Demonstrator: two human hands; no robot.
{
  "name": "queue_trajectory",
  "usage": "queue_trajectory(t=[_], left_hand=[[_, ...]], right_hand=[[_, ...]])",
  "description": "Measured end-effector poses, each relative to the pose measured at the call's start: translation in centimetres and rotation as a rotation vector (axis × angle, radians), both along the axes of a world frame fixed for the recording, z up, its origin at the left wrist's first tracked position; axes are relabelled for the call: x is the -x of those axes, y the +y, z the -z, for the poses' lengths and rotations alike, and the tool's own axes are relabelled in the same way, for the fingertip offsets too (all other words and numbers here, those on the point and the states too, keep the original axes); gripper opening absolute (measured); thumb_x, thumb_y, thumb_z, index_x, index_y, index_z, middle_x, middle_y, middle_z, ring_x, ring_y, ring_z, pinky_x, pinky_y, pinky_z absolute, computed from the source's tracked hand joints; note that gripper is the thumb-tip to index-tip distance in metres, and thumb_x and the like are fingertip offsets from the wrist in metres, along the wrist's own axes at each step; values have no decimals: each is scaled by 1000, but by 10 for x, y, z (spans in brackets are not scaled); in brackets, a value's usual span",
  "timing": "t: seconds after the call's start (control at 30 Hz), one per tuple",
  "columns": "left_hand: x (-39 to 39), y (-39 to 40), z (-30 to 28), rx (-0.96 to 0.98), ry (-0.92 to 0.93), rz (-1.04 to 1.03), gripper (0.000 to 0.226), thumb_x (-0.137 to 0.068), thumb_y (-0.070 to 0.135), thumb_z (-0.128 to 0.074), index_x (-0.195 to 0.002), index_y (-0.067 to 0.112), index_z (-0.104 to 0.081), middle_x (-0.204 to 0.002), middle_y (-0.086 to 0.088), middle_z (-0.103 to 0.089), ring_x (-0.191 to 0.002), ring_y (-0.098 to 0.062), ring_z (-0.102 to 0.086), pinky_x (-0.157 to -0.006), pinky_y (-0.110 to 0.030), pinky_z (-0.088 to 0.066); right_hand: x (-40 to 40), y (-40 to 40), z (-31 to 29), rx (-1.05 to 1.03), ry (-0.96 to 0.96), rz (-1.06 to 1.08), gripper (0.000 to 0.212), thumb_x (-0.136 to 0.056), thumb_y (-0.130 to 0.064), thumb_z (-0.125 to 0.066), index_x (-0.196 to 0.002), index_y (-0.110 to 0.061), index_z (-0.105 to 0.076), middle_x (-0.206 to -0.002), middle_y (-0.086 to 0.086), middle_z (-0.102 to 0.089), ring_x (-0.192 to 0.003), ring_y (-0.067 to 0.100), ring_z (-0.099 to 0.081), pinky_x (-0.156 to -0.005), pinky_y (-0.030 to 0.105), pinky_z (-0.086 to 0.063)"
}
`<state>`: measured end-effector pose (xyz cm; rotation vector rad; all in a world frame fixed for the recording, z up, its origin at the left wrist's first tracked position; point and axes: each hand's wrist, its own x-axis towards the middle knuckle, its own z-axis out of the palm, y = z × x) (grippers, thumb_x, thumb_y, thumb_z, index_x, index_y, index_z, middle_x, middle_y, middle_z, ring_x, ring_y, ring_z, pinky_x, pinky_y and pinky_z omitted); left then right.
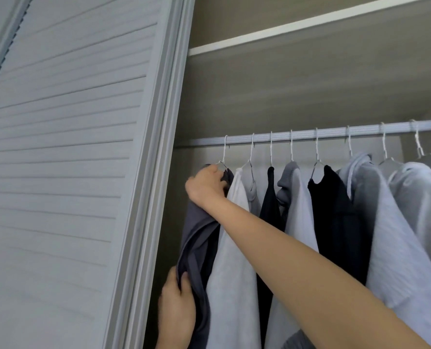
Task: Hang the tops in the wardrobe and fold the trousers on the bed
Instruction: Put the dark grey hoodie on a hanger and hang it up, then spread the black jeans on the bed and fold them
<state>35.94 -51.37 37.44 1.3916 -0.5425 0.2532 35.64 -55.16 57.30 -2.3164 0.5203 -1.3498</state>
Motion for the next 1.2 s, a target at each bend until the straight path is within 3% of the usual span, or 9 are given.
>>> queue_trajectory(t=[0.07, 0.23, 0.37, 0.47, 0.63, 0.8, 0.93, 1.03, 1.2], left_hand=[[8, 7, 2, -27, 6, 18, 29, -104, 27, -36, -128, 19, -50, -94, 9, -53, -88, -11, -48, -82, -28, -35], [28, 29, 20, -123, -128, 92, 45, -104, 32, -35, -148, 26, -32, -119, 11, -51, -102, -7, -46, -86, -24, -35], [40, 49, 43, -280, -202, 122, 64, -100, 17, -46, -154, 25, -14, -144, 7, -45, -115, -4, -46, -95, -19, -36], [50, 63, 59, -349, -189, 139, 69, -96, 7, -48, -154, 19, -12, -147, 0, -44, -123, -12, -48, -100, -20, -36], [71, 92, 90, -445, -275, 167, 63, -96, 10, -48, -151, 26, -22, -139, 4, -48, -122, -14, -51, -105, -29, -42], [106, 125, 106, -436, -386, 41, 41, -97, 14, -49, -135, 28, -45, -103, 14, -59, -85, -1, -59, -79, -30, -54], [141, 155, 120, -504, -454, -83, 32, -98, 23, -47, -130, 29, -48, -97, 14, -62, -78, -4, -60, -74, -37, -54], [177, 181, 138, -561, -395, -187, 29, -99, 28, -46, -128, 31, -49, -97, 15, -63, -81, -4, -60, -76, -35, -53], [253, 228, 188, -571, -198, -421, 22, -98, 27, -48, -118, 31, -55, -88, 11, -67, -79, -7, -63, -75, -37, -53]], right_hand=[[11, 5, 8, 93, 17, -16, 53, -96, -27, -46, -136, 0, -24, -141, 21, -29, -127, 42, -32, -92, 41, -36], [49, 18, 27, 264, 149, -109, 49, -96, -24, -44, -137, -5, -26, -133, 21, -38, -120, 40, -42, -99, 45, -40], [91, 27, 55, 380, 221, -145, 48, -96, -19, -44, -139, -6, -28, -124, 17, -46, -113, 33, -49, -93, 45, -45], [123, 30, 83, 449, 225, -130, 50, -96, -20, -43, -142, -9, -27, -129, 13, -46, -114, 29, -50, -94, 44, -46], [173, 36, 142, 483, 240, -142, 50, -98, -22, -42, -144, -13, -27, -131, 5, -46, -115, 20, -47, -95, 38, -45], [212, 43, 196, 450, 252, -197, 49, -100, -26, -40, -146, -17, -26, -136, -1, -43, -122, 14, -40, -97, 29, -40], [235, 59, 235, 355, 200, -321, 48, -100, -30, -40, -145, -20, -28, -137, -6, -43, -125, 10, -39, -100, 24, -36], [254, 75, 267, 271, 158, -464, 46, -99, -30, -43, -143, -20, -32, -131, -7, -49, -121, 7, -43, -98, 24, -37], [283, 104, 329, 103, 142, -753, 37, -97, -30, -46, -132, -21, -43, -114, -9, -56, -109, 5, -51, -83, 3, -34]])
